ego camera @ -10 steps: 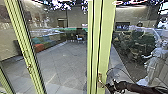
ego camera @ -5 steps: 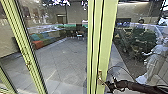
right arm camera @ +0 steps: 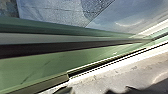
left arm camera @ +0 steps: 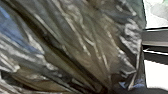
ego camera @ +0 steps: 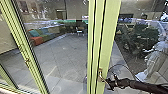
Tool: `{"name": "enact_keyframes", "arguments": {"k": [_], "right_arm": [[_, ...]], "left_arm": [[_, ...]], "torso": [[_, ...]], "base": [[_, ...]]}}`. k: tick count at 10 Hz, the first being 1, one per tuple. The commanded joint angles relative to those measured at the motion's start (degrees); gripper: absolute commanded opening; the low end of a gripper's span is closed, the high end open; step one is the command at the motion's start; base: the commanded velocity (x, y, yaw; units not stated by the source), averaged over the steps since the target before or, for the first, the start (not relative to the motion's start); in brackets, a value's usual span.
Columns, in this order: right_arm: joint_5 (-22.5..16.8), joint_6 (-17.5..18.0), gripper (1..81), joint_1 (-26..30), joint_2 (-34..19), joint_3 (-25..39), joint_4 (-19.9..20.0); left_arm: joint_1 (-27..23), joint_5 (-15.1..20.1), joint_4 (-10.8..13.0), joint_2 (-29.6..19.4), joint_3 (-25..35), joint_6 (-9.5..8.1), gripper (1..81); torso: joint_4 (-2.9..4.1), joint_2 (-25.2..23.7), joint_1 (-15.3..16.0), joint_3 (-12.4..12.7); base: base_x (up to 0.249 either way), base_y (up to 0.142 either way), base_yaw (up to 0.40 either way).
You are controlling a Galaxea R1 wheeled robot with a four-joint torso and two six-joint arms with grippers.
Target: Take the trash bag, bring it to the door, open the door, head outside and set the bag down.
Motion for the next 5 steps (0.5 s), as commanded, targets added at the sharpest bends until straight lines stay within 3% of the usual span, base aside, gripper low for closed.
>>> {"name": "enact_keyframes", "arguments": {"k": [1,5], "right_arm": [[-12.42,2.14,81.1,4.48,-0.36,-0.51,-2.02],[-9.88,1.97,81.1,8.79,-1.32,-0.60,-2.46]], "left_arm": [[-1.24,5.82,-0.69,-0.49,0.28,0.37,1.0],[-0.80,6.17,-0.51,0.21,0.20,0.37,1.0]], "torso": [[0.00,0.00,0.00,0.00],[0.00,0.05,0.09,-0.11]], "base": [[0.000,0.000,0.000],[0.000,0.000,0.000]]}}
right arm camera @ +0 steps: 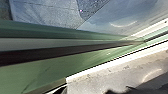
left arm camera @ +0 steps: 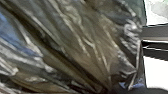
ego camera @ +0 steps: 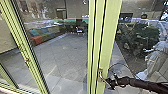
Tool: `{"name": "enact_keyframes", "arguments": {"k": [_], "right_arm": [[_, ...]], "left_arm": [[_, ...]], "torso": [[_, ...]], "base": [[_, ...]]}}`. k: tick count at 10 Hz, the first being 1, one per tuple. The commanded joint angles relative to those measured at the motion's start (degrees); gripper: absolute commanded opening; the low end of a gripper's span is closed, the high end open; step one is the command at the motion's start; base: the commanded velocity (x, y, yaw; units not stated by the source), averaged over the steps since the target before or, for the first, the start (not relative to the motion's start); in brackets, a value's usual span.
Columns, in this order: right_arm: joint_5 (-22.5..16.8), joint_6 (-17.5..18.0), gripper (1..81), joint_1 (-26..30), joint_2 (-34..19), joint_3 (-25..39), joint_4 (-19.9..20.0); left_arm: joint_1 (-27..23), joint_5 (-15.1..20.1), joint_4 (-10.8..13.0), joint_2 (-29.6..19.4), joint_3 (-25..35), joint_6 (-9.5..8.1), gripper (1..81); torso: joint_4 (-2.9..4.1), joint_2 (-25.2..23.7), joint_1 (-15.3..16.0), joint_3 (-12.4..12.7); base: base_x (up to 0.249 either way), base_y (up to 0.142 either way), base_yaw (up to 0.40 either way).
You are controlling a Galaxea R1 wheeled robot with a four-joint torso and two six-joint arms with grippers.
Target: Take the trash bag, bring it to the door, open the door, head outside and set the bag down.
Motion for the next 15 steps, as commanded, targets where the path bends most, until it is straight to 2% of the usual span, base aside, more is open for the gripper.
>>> {"name": "enact_keyframes", "arguments": {"k": [1,8,11,15], "right_arm": [[-5.88,1.07,81.1,7.81,-1.30,-0.36,-1.54],[-5.88,1.07,81.1,14.41,-5.17,4.03,-1.10],[-5.88,1.07,81.1,17.92,-7.71,8.16,-1.63],[-5.88,1.07,81.1,18.19,-8.07,9.05,-1.63]], "left_arm": [[-1.13,6.35,-0.51,0.09,0.28,0.37,1.0],[-1.13,6.43,-0.60,-0.27,0.28,0.19,1.0],[-1.05,6.35,-0.60,-0.18,0.20,0.19,1.0],[-1.13,6.34,-0.60,-0.09,0.28,0.19,1.0]], "torso": [[0.00,0.00,0.00,0.00],[0.00,0.20,0.18,-0.19],[0.00,0.24,0.24,-0.26],[0.00,0.29,0.24,-0.30]], "base": [[0.000,0.000,0.000],[0.000,0.000,0.000],[0.000,0.000,0.000],[0.016,0.000,0.000]]}}
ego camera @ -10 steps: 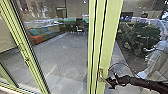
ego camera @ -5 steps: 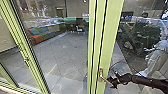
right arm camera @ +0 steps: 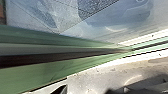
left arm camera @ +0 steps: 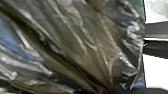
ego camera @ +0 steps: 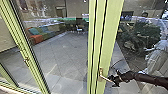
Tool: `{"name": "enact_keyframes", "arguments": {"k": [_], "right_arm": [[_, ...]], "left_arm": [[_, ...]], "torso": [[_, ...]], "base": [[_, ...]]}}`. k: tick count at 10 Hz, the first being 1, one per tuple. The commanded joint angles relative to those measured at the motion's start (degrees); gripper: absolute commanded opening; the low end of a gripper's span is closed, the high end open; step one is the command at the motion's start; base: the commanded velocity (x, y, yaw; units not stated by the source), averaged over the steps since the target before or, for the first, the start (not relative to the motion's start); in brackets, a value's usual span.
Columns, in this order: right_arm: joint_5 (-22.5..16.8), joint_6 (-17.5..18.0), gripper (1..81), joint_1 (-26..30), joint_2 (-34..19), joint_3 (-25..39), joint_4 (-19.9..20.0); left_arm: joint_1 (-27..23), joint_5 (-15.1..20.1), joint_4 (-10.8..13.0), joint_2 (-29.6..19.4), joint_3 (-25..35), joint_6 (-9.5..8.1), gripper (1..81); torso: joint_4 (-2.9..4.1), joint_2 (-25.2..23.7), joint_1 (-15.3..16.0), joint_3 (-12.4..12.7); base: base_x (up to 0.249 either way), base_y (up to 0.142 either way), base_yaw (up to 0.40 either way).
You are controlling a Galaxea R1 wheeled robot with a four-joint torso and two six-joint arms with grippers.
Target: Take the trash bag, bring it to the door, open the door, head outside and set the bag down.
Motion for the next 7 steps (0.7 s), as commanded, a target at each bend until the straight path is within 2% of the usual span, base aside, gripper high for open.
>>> {"name": "enact_keyframes", "arguments": {"k": [1,4,7], "right_arm": [[2.07,2.25,81.1,12.02,-1.14,-1.18,0.36],[2.25,2.16,81.1,11.93,-0.53,-1.97,0.19],[2.25,2.16,81.1,11.93,-0.53,-2.85,-0.26]], "left_arm": [[-1.07,6.10,-0.60,-0.36,0.28,0.33,1.0],[-1.16,6.28,-0.51,-0.45,0.28,0.33,1.0],[-1.16,6.28,-0.51,-0.53,0.20,0.33,1.0]], "torso": [[0.00,0.00,0.00,0.00],[0.00,-0.09,-0.18,0.04],[-0.02,-0.11,-0.22,0.04]], "base": [[0.111,0.000,0.000],[0.116,0.000,0.000],[0.000,0.000,0.000]]}}
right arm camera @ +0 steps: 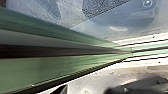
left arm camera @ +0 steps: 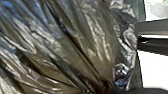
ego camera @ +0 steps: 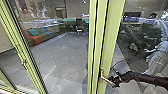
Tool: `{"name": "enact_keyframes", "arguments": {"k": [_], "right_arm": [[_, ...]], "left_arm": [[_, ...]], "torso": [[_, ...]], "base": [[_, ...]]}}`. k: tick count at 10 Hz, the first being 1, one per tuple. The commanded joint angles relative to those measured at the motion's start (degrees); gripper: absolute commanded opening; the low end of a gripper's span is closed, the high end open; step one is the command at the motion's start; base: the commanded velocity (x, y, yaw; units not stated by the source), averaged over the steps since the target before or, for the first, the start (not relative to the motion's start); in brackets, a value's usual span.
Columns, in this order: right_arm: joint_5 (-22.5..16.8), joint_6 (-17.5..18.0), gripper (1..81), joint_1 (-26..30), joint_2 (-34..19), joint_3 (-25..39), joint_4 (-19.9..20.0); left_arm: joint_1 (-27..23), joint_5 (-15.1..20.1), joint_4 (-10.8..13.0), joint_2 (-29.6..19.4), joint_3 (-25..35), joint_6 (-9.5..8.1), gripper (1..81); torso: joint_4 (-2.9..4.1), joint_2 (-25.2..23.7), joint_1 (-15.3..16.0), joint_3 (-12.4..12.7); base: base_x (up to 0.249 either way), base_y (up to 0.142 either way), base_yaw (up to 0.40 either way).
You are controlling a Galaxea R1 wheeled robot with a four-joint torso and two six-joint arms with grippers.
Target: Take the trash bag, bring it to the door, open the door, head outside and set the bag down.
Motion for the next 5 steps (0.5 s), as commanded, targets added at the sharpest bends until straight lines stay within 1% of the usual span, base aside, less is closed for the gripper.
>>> {"name": "enact_keyframes", "arguments": {"k": [1,3,5], "right_arm": [[3.76,3.91,81.1,12.31,-0.96,-3.74,0.40],[3.67,3.91,81.1,14.06,-2.53,-4.36,0.14],[3.67,3.82,81.1,17.31,-5.27,-3.40,-0.04]], "left_arm": [[-1.68,5.56,-0.53,-0.38,0.28,0.30,1.0],[-1.68,5.65,-0.53,-0.64,0.28,0.30,1.0],[-1.59,5.65,-0.62,-0.73,0.28,0.30,1.0]], "torso": [[0.00,0.00,0.00,0.00],[0.02,0.02,0.05,0.00],[0.02,0.02,0.05,0.00]], "base": [[0.000,0.000,0.000],[0.000,0.000,0.000],[0.000,0.000,0.000]]}}
